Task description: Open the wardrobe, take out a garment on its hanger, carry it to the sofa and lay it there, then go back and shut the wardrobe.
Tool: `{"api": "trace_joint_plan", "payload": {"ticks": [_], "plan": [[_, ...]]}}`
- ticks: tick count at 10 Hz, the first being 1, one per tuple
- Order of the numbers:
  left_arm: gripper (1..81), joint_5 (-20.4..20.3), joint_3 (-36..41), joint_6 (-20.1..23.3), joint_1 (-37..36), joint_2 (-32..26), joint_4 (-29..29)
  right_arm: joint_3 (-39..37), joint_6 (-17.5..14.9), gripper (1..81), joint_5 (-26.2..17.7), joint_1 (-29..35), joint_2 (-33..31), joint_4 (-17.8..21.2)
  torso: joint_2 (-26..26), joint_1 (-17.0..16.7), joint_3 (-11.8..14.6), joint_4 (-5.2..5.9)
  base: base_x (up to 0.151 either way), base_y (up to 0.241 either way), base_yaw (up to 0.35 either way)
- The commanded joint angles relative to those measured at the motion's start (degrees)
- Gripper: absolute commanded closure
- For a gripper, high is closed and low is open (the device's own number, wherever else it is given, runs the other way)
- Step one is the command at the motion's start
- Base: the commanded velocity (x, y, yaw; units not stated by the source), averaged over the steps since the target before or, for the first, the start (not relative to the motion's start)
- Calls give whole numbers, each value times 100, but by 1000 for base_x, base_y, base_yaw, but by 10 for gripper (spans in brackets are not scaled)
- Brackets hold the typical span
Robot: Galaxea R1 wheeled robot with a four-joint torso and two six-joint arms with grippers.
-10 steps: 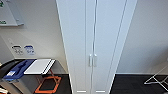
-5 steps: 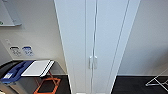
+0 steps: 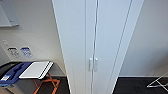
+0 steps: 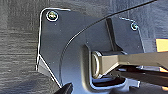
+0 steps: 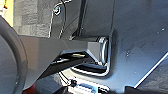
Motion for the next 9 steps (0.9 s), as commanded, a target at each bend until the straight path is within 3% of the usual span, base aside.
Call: {"api": "trace_joint_plan", "payload": {"ticks": [1, 9], "plan": [[10, 303, 57, 23, -36, -36, 91, 50, -7, 10, -247, 138, -17, -50, 0, 0, 0, 0, 92, 0, 0], [10, 312, 49, 23, -36, -44, 91, 50, -16, 10, -247, 156, -17, -50, 0, 0, 0, 0, 92, 0, 0]]}}
